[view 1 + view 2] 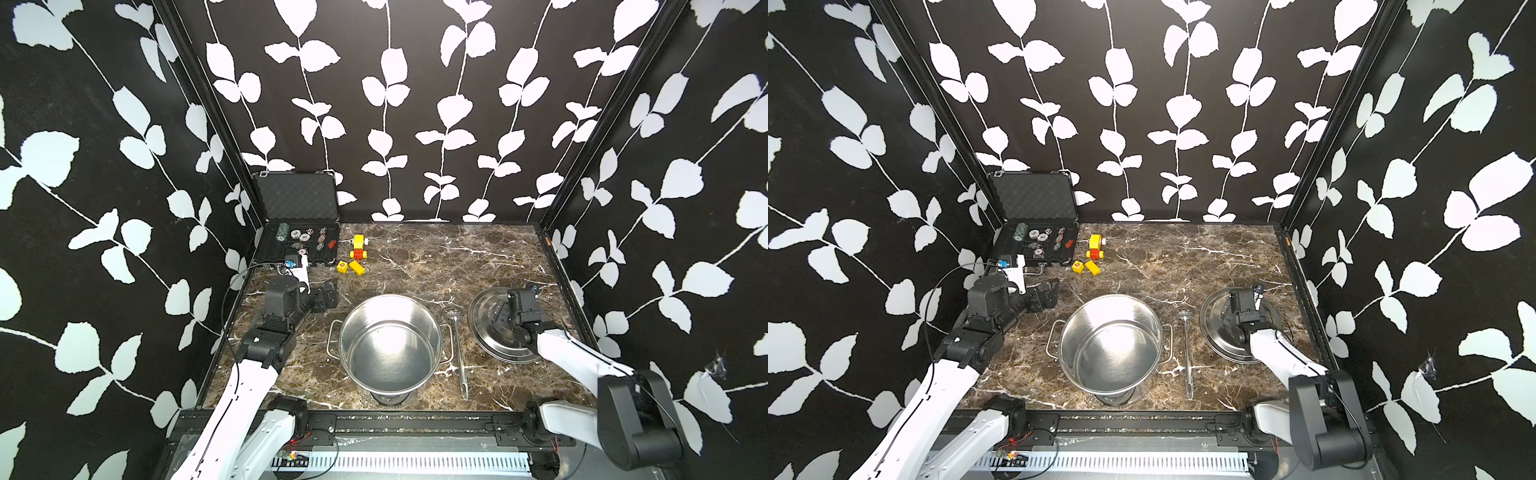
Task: Stir the soup with a spoon
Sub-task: Place the lid at the center of the board, then pick up the spoon from the center of the board.
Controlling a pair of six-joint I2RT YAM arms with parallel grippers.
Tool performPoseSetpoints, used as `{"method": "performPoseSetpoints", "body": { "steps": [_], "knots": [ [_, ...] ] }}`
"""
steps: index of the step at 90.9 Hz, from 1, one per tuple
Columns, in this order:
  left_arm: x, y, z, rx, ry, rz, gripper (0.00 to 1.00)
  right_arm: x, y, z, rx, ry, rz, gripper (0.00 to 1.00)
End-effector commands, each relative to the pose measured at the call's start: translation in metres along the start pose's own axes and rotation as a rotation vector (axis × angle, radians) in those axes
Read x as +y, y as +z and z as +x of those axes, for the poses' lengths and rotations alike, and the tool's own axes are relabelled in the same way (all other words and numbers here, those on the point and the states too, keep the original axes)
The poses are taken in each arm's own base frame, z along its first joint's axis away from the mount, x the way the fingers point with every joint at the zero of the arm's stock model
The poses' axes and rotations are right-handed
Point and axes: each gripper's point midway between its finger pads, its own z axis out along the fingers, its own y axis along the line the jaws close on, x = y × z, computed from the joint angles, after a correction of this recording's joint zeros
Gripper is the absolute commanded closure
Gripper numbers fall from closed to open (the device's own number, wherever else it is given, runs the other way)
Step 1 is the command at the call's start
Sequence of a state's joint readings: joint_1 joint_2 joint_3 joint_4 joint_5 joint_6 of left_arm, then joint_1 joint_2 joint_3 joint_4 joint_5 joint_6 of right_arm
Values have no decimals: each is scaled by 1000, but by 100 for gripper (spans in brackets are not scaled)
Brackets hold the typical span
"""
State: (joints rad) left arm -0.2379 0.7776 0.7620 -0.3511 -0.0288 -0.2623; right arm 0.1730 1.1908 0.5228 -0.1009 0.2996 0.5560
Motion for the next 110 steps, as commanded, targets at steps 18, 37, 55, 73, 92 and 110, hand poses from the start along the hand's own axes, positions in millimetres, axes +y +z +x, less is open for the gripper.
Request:
{"method": "performPoseSetpoints", "body": {
  "steps": [18, 37, 55, 73, 92, 110],
  "knots": [
    [-9, -17, -29, -91, 84, 36, 1, 63, -66, 20, 130, -245, -293, 15],
    [-47, -16, -39, -127, 127, 244, 1, 120, -88, 106, 357, -345, -606, 28],
    [-69, -12, -40, -111, 137, 371, 1, 126, -70, 139, 421, -352, -631, 35],
    [-79, -11, -37, -91, 166, 428, 1, 136, -59, 149, 441, -361, -670, 40],
    [-83, -13, -37, -95, 188, 456, 3, 144, -56, 152, 444, -357, -706, 55],
    [-88, -15, -39, -98, 193, 486, 8, 146, -53, 142, 404, -329, -707, 71]
  ]
}}
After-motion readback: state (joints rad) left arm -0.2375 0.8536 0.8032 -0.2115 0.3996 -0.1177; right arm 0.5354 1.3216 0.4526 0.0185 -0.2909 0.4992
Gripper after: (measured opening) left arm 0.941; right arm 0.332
